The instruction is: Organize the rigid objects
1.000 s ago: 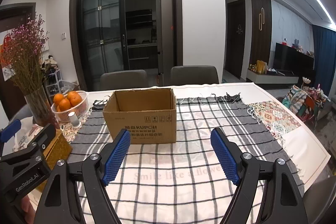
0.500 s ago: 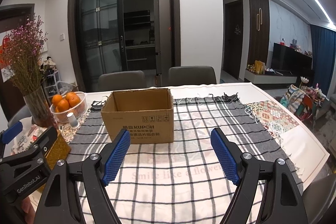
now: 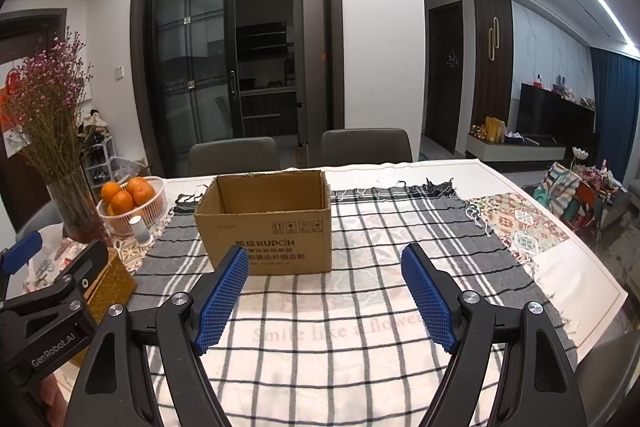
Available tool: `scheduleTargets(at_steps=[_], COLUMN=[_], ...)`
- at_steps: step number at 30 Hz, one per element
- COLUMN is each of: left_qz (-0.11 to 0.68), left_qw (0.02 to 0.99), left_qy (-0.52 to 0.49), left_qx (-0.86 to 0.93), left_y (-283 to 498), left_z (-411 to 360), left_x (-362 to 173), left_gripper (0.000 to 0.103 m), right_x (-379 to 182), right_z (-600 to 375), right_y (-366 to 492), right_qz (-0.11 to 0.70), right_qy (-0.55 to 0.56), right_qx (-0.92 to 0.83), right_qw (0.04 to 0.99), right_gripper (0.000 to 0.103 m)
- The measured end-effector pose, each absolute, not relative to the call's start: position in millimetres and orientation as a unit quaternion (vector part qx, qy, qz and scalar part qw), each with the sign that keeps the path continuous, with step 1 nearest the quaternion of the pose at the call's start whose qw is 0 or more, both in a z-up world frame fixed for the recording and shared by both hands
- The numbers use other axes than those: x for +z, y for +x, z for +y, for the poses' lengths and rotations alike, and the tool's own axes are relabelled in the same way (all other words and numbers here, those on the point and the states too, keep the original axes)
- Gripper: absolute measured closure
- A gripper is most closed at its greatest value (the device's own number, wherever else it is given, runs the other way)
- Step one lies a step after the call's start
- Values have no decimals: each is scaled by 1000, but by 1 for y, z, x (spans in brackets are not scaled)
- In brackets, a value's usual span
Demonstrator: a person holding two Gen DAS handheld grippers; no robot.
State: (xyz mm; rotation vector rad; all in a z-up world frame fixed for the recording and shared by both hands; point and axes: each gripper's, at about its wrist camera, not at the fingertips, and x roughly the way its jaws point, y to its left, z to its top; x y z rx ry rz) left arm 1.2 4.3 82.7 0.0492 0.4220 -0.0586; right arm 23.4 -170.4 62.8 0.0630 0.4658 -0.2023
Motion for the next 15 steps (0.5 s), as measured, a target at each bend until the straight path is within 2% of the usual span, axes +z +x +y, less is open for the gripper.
scheduleTargets(at_steps=[15], left_qz=[206], left_qw=[978], left_qy=[24], left_qx=[-28], left_y=[-3], left_z=[6], left_x=[84], left_gripper=[0], right_x=[63], right_z=[-167], right_y=[20], right_qz=[228], right_qy=[34], right_qx=[-96], right_qw=[968], right_gripper=[23])
